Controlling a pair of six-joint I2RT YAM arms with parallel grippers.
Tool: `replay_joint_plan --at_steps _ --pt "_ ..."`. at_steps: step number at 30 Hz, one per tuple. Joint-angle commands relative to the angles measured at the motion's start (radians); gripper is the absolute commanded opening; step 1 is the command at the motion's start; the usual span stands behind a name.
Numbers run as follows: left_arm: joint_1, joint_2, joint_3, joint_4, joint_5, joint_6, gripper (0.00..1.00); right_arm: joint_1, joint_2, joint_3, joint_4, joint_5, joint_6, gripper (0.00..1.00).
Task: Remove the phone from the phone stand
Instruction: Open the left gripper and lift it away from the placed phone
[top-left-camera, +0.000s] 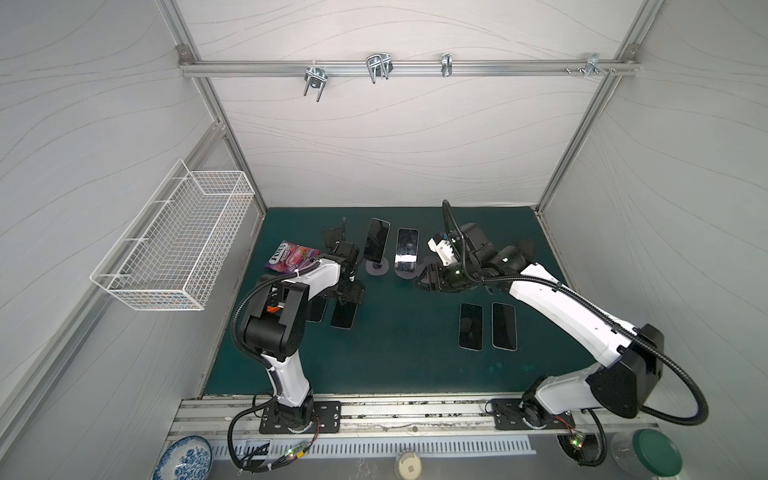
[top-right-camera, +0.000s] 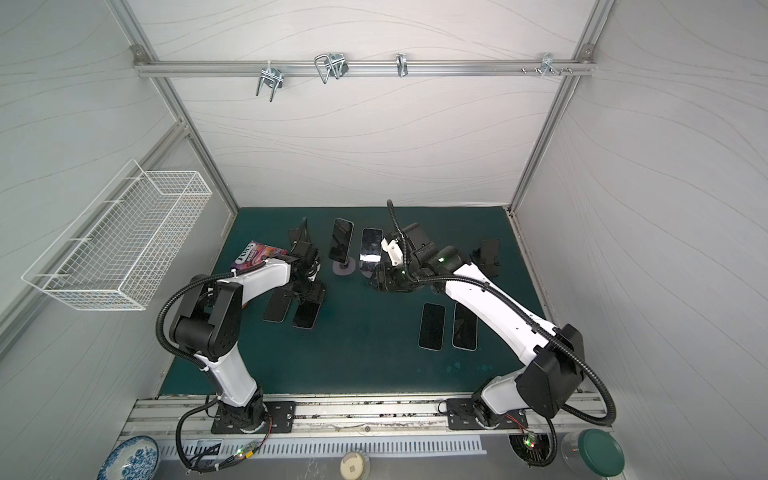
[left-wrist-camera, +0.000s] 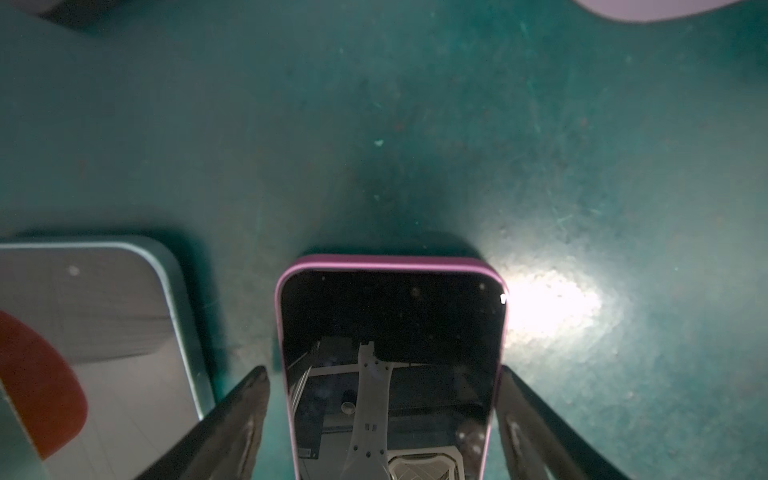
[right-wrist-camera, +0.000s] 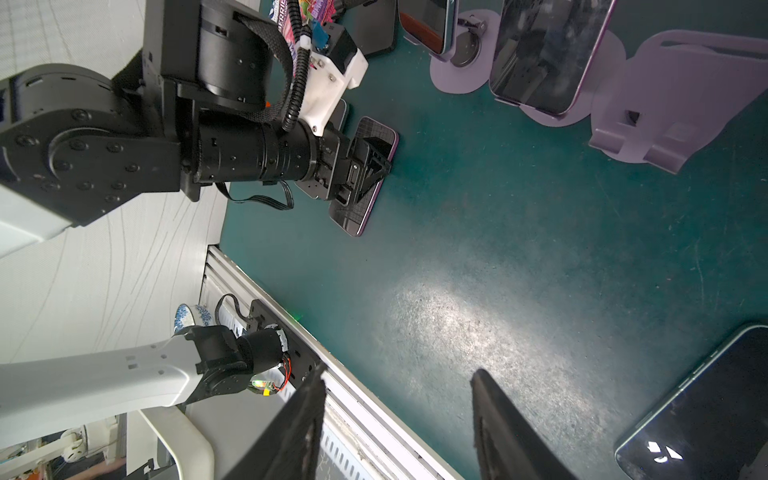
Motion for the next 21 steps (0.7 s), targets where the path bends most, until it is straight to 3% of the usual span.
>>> replay_joint_plan --at_steps 1,12,21 --pt "0.005 -0.065 0.051 -0.027 -0.008 -0.002 0.86 -0.005 -0.038 -0.01 -0.008 -0.009 -0.021 0.58" --pt "-0.007 -0.302 0.085 -0.06 0.0 -0.048 0.85 -0.005 -0.085 -0.01 -0.031 0.005 -0.017 0.57" --pt "-0.163 -0.55 0.028 -0.069 -0.043 -0.042 0.83 0.001 -0.123 -0.037 -0.033 0.023 -0.006 0.57"
